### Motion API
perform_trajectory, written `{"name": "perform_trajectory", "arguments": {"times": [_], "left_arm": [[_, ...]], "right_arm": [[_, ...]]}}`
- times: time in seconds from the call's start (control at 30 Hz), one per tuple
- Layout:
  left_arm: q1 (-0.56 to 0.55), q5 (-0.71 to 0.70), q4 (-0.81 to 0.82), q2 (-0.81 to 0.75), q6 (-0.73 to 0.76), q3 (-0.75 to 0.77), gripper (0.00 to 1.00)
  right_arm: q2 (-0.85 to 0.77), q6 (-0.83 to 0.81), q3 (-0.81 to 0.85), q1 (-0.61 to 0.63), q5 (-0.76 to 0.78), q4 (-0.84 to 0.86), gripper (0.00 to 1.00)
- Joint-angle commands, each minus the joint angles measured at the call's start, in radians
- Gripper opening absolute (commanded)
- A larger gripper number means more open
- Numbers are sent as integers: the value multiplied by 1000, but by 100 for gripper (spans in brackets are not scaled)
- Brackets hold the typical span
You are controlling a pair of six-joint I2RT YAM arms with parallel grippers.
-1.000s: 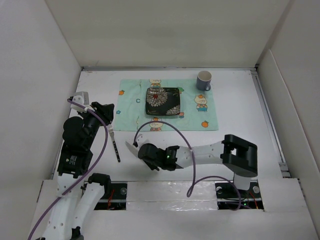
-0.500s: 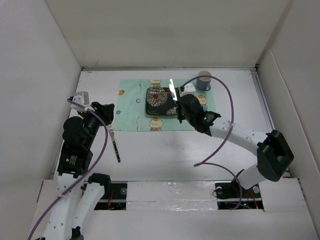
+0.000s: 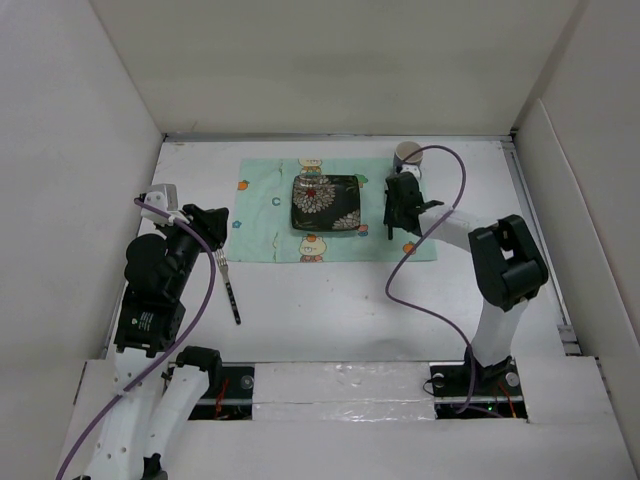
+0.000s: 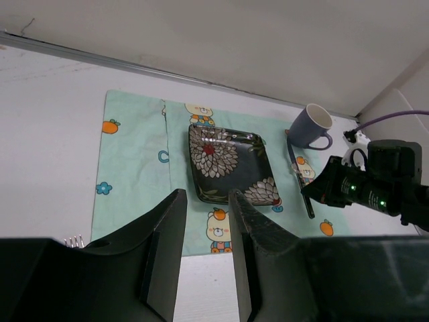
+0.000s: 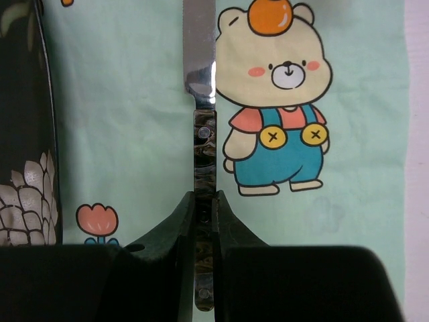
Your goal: Set the dinner table for one person
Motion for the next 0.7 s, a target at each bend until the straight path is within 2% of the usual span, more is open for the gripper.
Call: {"name": "perform_trajectory", "arguments": {"times": [0.0,0.43,0.67], "left_arm": [[4,11,40,-3,-1,0,29],[4,19,46,-7,-1,0,29],[4,16,46,-3,-1,0,29]], "right_arm": [[4,-4,81,-14,-40,53,0],[68,-6,121,-14,-71,-7,0],[73,14,89,-14,-50,5,0]]}}
